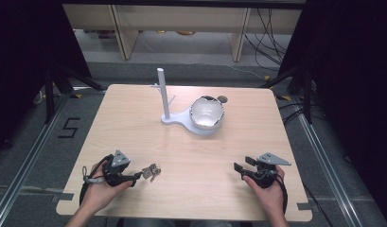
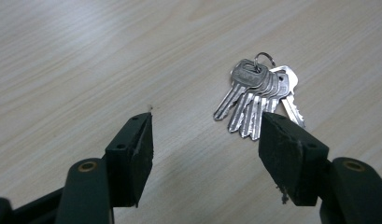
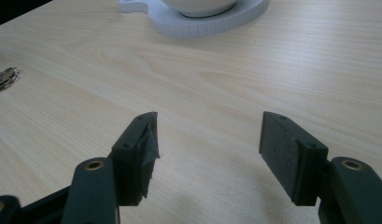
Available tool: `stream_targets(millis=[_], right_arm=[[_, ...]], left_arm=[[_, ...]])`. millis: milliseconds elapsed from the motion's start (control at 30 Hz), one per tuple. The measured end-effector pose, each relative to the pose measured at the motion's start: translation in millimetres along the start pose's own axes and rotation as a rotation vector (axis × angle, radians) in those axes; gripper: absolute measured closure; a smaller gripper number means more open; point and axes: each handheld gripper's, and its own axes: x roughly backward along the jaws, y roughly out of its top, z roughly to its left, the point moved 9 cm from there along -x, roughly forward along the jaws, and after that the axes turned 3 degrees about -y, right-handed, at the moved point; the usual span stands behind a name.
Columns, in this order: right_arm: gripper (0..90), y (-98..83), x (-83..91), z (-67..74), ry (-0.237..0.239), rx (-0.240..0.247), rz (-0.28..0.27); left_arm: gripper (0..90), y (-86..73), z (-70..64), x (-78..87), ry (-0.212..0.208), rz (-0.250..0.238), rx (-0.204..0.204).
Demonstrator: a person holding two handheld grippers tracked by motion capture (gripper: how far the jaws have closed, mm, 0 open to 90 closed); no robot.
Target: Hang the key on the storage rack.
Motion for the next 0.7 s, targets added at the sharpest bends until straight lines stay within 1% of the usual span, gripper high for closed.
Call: stream_targets(millis=[33,67,100,133,167,200,233,267,333,367,400,433,467,500,567,600,633,667,700], right_arm=[[38.3,-0.5,0.0,0.2,-0.001,-0.005,0.007],[38.2,1.0,-2.0,-5.0,-0.015,0.044,-0.009],[38.1,0.5,-1.7,-3.6,-0.007,0.038,-0.003],[38.1,1.2,-2.7,-2.9,-0.006,0.035,-0.013],[38.0,1.1,-1.7,-1.4,0.002,0.027,-0.011],[38.0,1.1,-1.7,-1.4,0.002,0.027,-0.011],[38.0,2.2,-2.4,-1.9,0.003,0.044,-0.023],[38.0,1.2,-3.1,0.4,0.017,0.028,-0.013],[38.0,0.9,-3.3,0.3,0.020,0.033,-0.010],[38.0,0.8,-3.3,0.4,0.020,0.032,-0.009],[37.9,1.4,-3.4,-0.3,0.012,0.035,-0.017],[37.9,-0.9,-2.2,3.6,0.015,-0.015,0.006],[37.8,-0.3,-2.8,2.9,0.020,0.002,0.001],[37.8,-1.3,-1.4,2.6,0.017,0.002,0.017],[37.7,-1.2,-1.8,3.2,0.021,-0.003,0.017],[37.7,0.1,-2.7,1.4,0.015,0.017,0.002],[37.7,-1.3,-2.0,3.3,0.022,-0.002,0.019],[37.7,-1.3,-2.3,3.1,0.021,0.002,0.019],[37.6,-1.4,-2.3,3.2,0.021,0.003,0.019]], left_arm=[[35.0,3.8,-1.8,-0.1,-0.024,0.026,-0.005],[34.9,8.6,-4.2,-1.8,-0.038,0.025,0.002],[34.2,10.9,-5.6,-2.3,-0.054,0.055,-0.016],[33.0,12.4,-8.4,-4.0,-0.069,0.081,-0.017],[32.4,12.4,-8.4,-4.0,-0.069,0.081,-0.017],[32.4,14.7,-11.6,-5.8,-0.091,0.110,-0.026],[32.3,18.2,-13.9,-8.8,-0.090,0.109,-0.026],[32.0,19.8,-14.9,-10.9,-0.089,0.128,-0.041],[31.3,22.2,-17.3,-16.8,-0.097,0.192,-0.071],[31.0,22.2,-17.3,-16.8,-0.097,0.192,-0.071],[30.4,24.9,-19.0,-21.8,-0.088,0.224,-0.082],[30.4,25.5,-20.0,-23.3,-0.093,0.251,-0.097],[30.2,26.4,-21.1,-25.0,-0.090,0.276,-0.104],[29.9,28.0,-22.4,-27.6,-0.089,0.285,-0.108],[29.2,28.9,-22.3,-31.0,-0.089,0.331,-0.136],[29.1,29.7,-22.6,-33.9,-0.086,0.339,-0.137],[29.0,30.0,-22.1,-36.4,-0.081,0.362,-0.149],[28.7,30.0,-23.0,-38.2,-0.081,0.368,-0.144],[28.7,29.6,-23.7,-39.8,-0.081,0.385,-0.142]])
